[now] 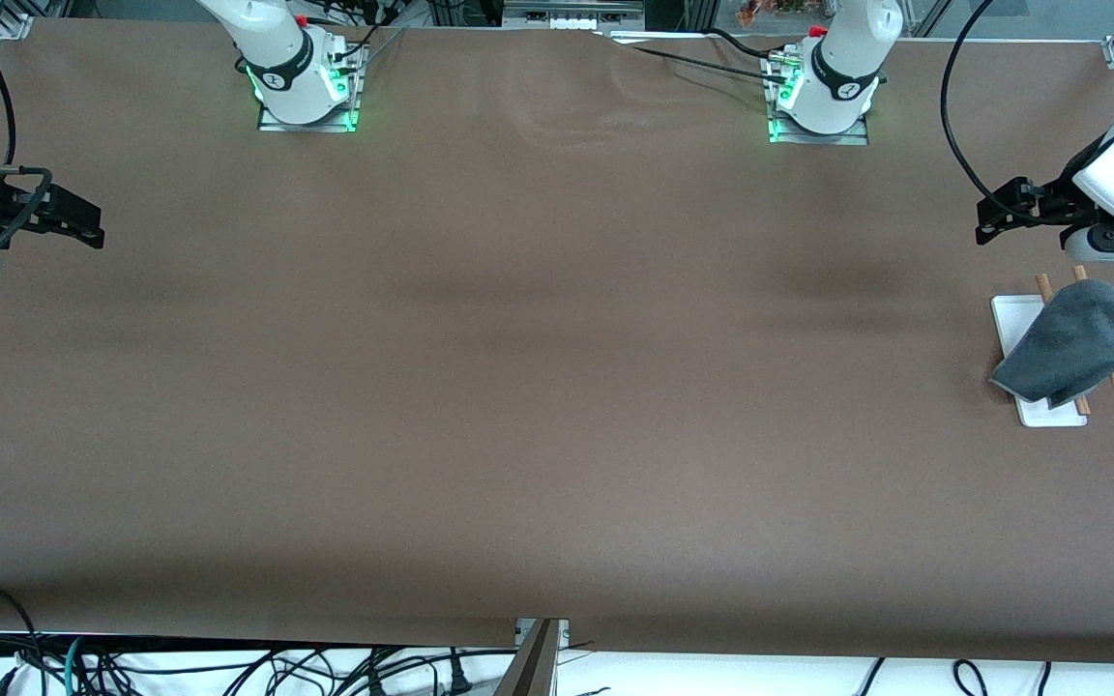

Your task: Pass towel and hang on rack

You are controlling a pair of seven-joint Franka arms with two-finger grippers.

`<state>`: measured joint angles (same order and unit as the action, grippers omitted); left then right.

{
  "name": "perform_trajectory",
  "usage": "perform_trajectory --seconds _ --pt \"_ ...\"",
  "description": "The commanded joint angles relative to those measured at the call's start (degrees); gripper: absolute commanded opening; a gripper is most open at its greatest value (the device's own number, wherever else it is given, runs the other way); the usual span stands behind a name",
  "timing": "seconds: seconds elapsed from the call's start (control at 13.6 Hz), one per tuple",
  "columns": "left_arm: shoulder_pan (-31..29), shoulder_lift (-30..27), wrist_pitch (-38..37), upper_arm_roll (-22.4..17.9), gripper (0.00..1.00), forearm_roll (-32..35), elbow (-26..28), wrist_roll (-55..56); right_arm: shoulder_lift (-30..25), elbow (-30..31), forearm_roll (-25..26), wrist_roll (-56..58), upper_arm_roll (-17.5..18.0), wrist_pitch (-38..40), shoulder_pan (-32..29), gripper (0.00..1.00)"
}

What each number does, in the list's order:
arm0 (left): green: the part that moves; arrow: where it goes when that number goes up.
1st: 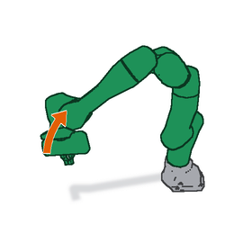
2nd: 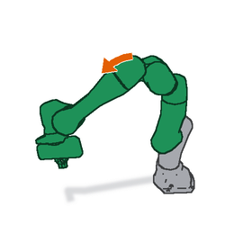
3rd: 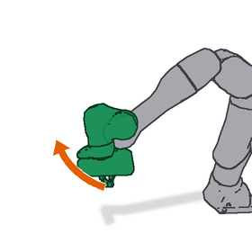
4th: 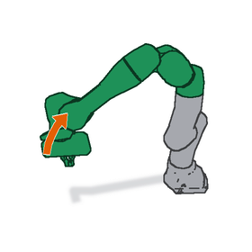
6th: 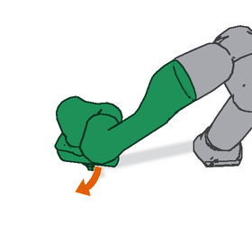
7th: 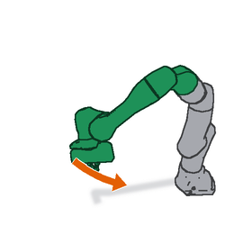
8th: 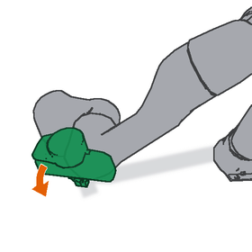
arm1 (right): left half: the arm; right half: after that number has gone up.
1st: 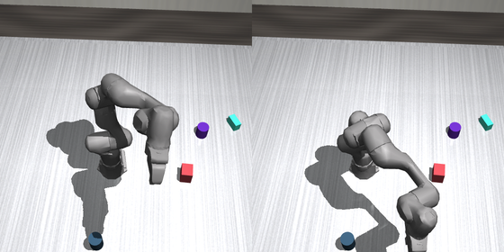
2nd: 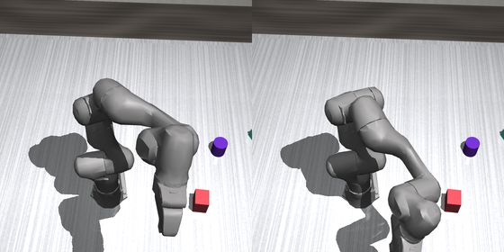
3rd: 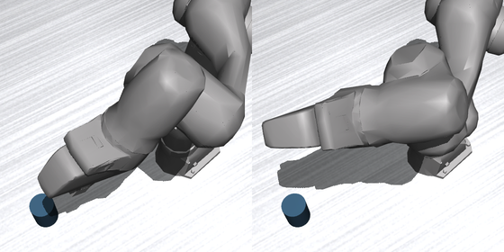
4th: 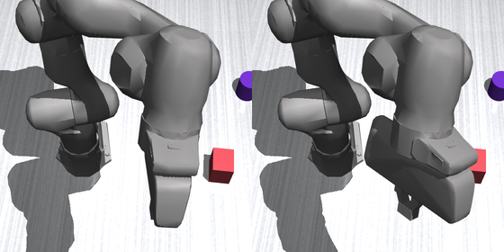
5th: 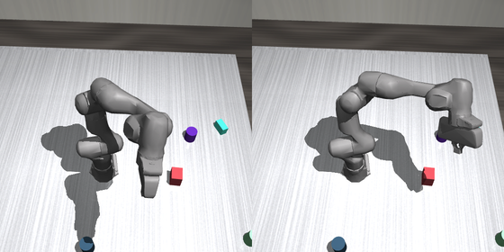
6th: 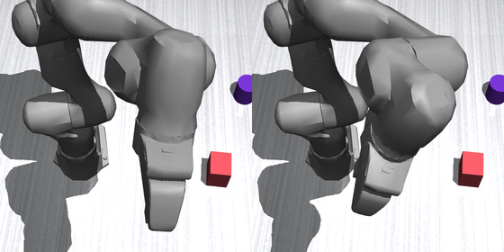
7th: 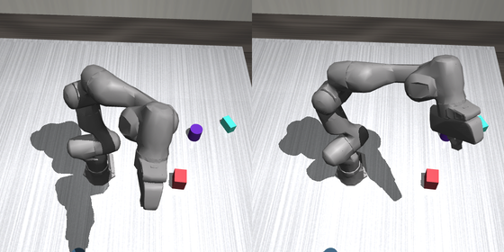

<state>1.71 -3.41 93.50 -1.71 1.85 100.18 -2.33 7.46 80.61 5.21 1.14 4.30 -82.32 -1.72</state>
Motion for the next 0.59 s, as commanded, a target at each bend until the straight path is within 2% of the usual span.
perform_trajectory --seconds 0.0,0.22,0.51 --pt "0.2 1.1 -1.5 -0.1 1.00 0.8 -2.3 0.7 -0.1 -0.4 -0.4 1.1 0.1 -0.1 -0.4 1.00" --pt "-1.6 4.1 -3.0 0.0 1.00 0.4 -6.0 0.4 -0.1 -0.4 -0.4 1.1 0.1 -0.1 -0.4 1.00" --pt "-1.6 4.6 -3.0 0.2 1.00 0.7 -6.4 0.5 -0.1 -0.3 -0.8 1.1 0.0 -0.1 -0.4 1.00"
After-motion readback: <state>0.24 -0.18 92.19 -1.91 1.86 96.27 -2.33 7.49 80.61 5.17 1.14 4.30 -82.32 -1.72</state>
